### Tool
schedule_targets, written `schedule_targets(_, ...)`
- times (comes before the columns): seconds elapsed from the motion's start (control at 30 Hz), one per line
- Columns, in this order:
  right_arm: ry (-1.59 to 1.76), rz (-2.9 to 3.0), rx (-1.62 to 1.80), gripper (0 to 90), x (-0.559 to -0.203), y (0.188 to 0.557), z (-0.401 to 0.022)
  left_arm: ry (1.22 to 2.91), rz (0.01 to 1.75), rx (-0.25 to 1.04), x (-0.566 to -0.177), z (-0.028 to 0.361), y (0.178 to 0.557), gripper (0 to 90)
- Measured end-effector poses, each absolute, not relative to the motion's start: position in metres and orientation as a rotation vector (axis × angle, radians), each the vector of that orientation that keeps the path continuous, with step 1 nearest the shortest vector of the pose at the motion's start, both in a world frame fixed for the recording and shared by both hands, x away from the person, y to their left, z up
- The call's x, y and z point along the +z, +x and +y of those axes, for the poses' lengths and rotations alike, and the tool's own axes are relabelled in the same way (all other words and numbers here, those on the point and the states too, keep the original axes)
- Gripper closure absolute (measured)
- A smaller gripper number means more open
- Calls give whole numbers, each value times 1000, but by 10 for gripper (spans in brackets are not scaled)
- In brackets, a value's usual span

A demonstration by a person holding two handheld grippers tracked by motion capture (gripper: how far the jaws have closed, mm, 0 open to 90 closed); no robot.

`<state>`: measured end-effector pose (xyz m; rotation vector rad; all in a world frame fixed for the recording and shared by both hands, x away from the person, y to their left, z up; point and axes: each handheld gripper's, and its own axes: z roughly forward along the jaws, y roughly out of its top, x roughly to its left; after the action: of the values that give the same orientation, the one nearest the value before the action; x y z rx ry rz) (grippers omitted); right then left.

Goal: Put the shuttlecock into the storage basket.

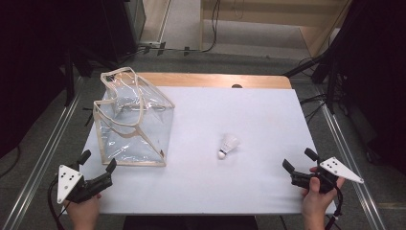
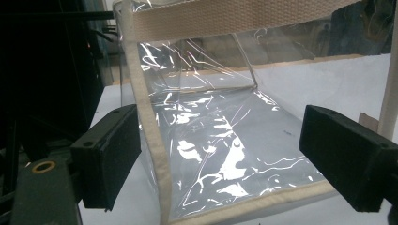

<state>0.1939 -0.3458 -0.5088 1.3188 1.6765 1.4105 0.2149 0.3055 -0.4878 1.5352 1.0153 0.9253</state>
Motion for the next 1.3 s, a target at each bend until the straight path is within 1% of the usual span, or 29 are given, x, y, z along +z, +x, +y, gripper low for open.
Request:
schedule_targets(0.8, 1207, 1784, 1376, 0, -484, 197, -305, 1548, 1007, 938, -488, 304, 214, 137)
schedule_targets(0.83, 1196, 1783, 1372, 56, -482, 196, -301, 1551, 1007, 939, -488, 303, 214, 137)
schedule_targets(0.9, 1198, 1778, 1355, 117, -480, 196, -297, 1552, 1007, 938, -488, 303, 214, 137)
schedule_targets(1.03, 1175, 1799, 1350, 125, -478, 197, -289, 1550, 1008, 940, -488, 303, 214, 137)
schedule_targets(1.07, 1175, 1802, 1349, 154, -478, 198, -287, 1552, 1007, 942, -488, 303, 214, 137)
schedule_targets(1.13, 1190, 1802, 1339, 288, -477, 200, -283, 1551, 1007, 942, -488, 303, 214, 137)
schedule_targets(1.17, 1175, 1819, 1339, 327, -478, 201, -281, 1554, 1007, 944, -488, 303, 214, 137)
schedule_targets(1.23, 1161, 1854, 1317, 453, -478, 203, -277, 1557, 1005, 944, -488, 302, 214, 137)
schedule_targets(1.3, 1163, 1882, 1293, 515, -478, 206, -272, 1558, 1004, 945, -488, 302, 214, 137)
